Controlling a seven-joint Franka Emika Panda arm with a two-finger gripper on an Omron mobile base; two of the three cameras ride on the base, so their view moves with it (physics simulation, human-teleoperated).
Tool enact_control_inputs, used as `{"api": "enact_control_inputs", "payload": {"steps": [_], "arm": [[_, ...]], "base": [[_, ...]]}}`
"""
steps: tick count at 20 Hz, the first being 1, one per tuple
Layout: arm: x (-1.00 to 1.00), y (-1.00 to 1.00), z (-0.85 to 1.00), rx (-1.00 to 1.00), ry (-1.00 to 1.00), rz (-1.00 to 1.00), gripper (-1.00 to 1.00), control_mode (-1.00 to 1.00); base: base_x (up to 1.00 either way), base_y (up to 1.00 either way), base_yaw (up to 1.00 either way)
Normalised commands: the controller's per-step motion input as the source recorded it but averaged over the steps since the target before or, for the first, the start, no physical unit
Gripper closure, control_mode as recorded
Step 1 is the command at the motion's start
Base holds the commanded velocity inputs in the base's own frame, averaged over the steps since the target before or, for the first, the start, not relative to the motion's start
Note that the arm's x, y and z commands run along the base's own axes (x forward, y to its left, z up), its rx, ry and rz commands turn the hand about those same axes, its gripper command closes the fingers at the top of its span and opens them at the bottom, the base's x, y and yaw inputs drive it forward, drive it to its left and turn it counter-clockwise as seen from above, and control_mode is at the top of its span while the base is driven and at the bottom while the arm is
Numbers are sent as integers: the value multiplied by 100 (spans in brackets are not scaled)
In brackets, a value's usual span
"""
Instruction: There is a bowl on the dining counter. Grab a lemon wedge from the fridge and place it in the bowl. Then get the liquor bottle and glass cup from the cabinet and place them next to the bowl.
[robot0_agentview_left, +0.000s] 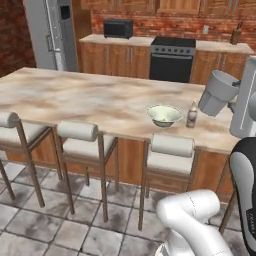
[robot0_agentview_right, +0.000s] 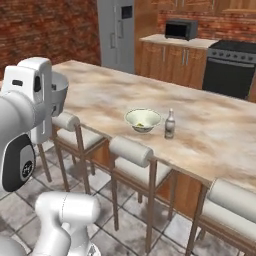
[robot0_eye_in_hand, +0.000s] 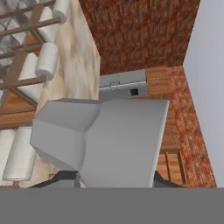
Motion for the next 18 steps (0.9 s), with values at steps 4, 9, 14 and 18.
{"api": "enact_control_inputs", "payload": {"steps": [4,9,14,18], "arm": [[0,0,0,0,0,0,100,100],[0,0,0,0,0,0,100,100],[0,0,0,0,0,0,100,100],[0,0,0,0,0,0,100,100]], "base": [[36,92,-39],[71,69,-42],[91,52,-34],[87,19,-22]]}}
